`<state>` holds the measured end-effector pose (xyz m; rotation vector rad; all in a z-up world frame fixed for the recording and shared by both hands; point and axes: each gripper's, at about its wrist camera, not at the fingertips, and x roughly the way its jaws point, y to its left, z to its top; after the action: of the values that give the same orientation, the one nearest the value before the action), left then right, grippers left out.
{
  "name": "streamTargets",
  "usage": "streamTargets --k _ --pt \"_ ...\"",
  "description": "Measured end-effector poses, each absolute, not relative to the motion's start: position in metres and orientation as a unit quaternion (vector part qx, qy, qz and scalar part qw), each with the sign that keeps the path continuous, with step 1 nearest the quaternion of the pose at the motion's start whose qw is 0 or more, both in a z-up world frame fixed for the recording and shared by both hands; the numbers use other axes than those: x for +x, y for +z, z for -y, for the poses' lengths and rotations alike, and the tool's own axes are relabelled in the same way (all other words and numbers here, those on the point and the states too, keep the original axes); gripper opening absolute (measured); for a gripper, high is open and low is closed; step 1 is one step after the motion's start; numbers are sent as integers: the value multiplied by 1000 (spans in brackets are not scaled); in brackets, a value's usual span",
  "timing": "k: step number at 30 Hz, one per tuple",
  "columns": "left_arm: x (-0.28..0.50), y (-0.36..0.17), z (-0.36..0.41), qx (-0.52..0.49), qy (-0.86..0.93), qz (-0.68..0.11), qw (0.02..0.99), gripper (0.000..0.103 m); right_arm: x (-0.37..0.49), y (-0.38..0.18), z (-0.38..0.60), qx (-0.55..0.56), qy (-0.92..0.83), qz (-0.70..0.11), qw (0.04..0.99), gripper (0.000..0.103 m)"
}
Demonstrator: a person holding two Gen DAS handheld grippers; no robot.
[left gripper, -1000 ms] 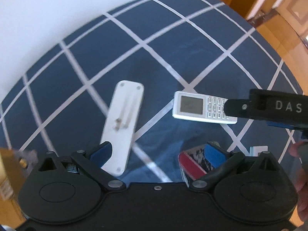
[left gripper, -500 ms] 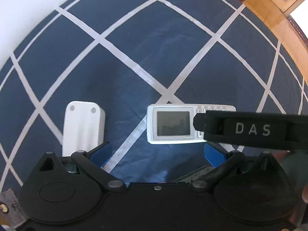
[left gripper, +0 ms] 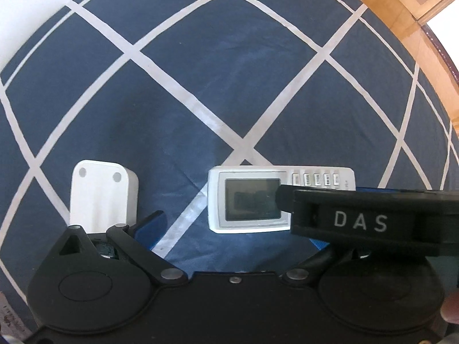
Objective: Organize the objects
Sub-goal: 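Close the right tool on the white air-conditioner remote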
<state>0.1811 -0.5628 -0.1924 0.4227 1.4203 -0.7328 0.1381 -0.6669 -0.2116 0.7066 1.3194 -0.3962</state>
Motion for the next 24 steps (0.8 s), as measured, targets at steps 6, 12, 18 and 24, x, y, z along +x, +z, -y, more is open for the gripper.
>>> streamTargets --k 6,12,18,24 --pt "185 -196 565 183 -333 -636 672 95 141 -214 666 317 -179 -597 715 85" --pt "185 -198 565 172 -339 -640 668 86 145 -213 664 306 -175 -595 722 83" --pt "186 -195 567 158 -349 -646 660 71 145 -212 666 304 -171 -593 726 81" --pt "185 -192 567 162 -342 -643 665 71 145 -211 667 297 -165 -594 729 78"
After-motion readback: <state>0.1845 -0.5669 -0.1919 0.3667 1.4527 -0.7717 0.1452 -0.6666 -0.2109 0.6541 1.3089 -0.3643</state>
